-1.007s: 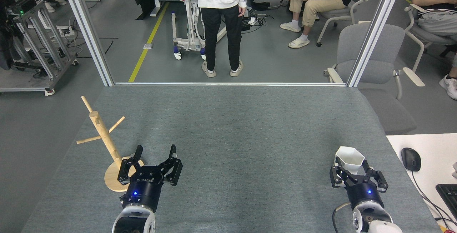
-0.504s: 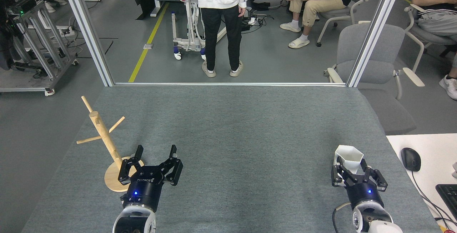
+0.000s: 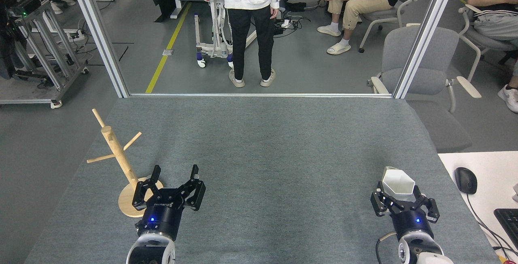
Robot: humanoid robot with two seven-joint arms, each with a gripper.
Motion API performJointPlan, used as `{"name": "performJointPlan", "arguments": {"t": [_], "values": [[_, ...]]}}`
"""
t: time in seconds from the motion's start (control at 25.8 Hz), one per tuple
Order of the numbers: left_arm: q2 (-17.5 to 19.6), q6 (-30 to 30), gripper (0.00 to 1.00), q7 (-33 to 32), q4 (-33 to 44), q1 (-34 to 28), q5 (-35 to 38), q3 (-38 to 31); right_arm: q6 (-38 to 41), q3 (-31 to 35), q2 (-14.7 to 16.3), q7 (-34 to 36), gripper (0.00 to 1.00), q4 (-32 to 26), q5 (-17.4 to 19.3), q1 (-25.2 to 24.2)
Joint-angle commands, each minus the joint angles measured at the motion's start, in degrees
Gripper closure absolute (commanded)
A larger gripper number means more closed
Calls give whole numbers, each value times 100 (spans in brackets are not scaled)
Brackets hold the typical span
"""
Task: Hang cup on storage rack
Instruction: 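Close the right gripper on the white cup's rim, then lift the white cup with the right gripper toward the table center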
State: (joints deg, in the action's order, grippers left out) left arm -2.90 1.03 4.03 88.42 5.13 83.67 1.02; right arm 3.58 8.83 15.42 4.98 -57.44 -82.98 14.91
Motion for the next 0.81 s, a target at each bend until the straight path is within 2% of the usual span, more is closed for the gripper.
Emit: {"name": "performJointPlan", "arguments": {"t": [0.0,0.12,0.31,0.5,0.62,0.66,0.77], "values": [[0,11,1,2,0,-21,0,-31,-15,4,-4,3,0,23,1,12],[0,11,1,2,0,-30,0,-31,-24,13,-13,3,0,146,1,30],[0,11,1,2,0,-38,0,-31,-24,4,13,3,0,480,-8,346],[9,11,1,2,0,-56,0,-31,-24,13,4,3,1,568,-16,417],[9,20,1,2,0,-47,0,-31,-24,13,-4,12,4,603,-16,417],[9,20,1,2,0,-47,0,-31,-24,13,-4,12,8,603,-25,417],[9,38,1,2,-9,-47,0,-31,29,4,4,12,37,612,-52,408]]}}
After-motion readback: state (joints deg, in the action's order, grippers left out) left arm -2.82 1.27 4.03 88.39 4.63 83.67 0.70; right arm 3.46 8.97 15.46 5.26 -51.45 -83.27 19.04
